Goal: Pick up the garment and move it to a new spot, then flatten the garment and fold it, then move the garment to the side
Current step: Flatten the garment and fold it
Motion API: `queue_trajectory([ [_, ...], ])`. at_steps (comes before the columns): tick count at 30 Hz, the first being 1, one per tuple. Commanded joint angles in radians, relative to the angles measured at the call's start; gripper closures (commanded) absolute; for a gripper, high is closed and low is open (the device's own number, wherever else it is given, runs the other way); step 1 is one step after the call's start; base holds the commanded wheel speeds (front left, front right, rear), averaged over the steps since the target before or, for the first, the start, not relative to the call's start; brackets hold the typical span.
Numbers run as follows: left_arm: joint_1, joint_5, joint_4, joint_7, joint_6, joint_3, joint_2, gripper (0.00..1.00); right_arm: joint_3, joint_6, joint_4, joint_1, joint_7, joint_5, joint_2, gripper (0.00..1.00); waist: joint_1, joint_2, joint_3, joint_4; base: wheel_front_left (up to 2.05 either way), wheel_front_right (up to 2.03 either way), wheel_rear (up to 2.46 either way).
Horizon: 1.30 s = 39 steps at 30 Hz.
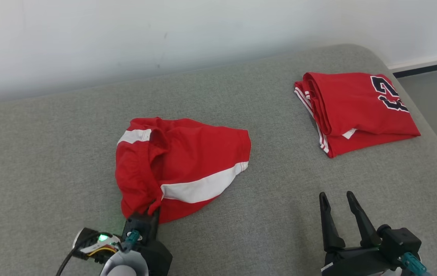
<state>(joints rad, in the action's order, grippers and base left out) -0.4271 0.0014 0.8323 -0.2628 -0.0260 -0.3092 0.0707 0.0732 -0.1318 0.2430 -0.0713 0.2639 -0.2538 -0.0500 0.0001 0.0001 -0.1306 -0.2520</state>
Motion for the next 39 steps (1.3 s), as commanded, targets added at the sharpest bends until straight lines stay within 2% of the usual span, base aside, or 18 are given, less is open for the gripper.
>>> queue_trajectory([
  [1, 0.000, -0.029, -0.027, -0.002, -0.007, 0.009, -0.006, 1.00, -0.007, 0.002, -0.003, 0.009, -0.001, 0.000, 0.000, 0.00, -0.0001, -0.0001, 0.011, 0.015, 0.00, 0.00, 0.00],
  [8, 0.050, -0.131, -0.165, -0.003, -0.034, 0.048, -0.015, 1.00, -0.007, 0.002, 0.001, 0.034, -0.001, -0.012, 0.000, 0.00, -0.0001, -0.0001, 0.036, 0.063, 0.00, 0.00, 0.00],
  [12, 0.118, -0.194, -0.272, -0.003, -0.031, 0.091, -0.017, 1.00, -0.006, 0.002, 0.001, 0.039, -0.001, -0.015, 0.000, 0.00, -0.0001, -0.0001, 0.050, 0.105, 0.00, 0.00, 0.00],
  [15, 0.206, -0.261, -0.354, -0.002, -0.019, 0.158, -0.019, 1.00, -0.010, 0.002, 0.001, 0.046, -0.001, -0.017, 0.000, 0.00, -0.0001, -0.0001, 0.056, 0.143, 0.00, 0.00, 0.00],
  [23, 0.322, -0.336, -0.376, -0.003, -0.008, 0.258, -0.020, 1.00, -0.010, 0.002, 0.010, 0.038, -0.001, -0.016, 0.000, 0.00, -0.0001, -0.0001, 0.053, 0.174, 0.00, 0.00, 0.00],
  [24, 0.324, -0.336, -0.372, -0.003, -0.010, 0.265, -0.020, 0.85, -0.010, 0.002, 0.011, 0.038, -0.001, -0.015, 0.000, 0.00, -0.0001, -0.0001, 0.053, 0.175, 0.00, 0.00, 0.00],
  [25, 0.323, -0.335, -0.367, -0.003, -0.011, 0.271, -0.019, 0.60, -0.010, 0.002, 0.012, 0.037, -0.001, -0.016, 0.000, 0.00, -0.0001, -0.0001, 0.053, 0.176, 0.00, 0.00, 0.00],
  [26, 0.325, -0.331, -0.358, -0.003, -0.012, 0.274, -0.020, 0.00, -0.008, 0.002, 0.013, 0.037, -0.001, -0.016, 0.000, 0.00, -0.0001, -0.0001, 0.053, 0.176, 0.00, 0.00, 0.00],
  [33, 0.325, -0.287, -0.421, -0.003, -0.015, 0.306, -0.020, 0.00, -0.011, 0.002, 0.017, 0.043, -0.001, -0.011, 0.000, 0.00, -0.0001, -0.0001, 0.055, 0.181, 0.00, 0.00, 0.00],
  [39, 0.339, -0.203, -0.481, -0.003, -0.029, 0.236, -0.020, 0.00, 0.003, 0.002, 0.045, 0.046, -0.001, 0.002, 0.000, 0.00, -0.0001, -0.0001, 0.060, 0.190, 0.00, 0.00, 0.00],
])
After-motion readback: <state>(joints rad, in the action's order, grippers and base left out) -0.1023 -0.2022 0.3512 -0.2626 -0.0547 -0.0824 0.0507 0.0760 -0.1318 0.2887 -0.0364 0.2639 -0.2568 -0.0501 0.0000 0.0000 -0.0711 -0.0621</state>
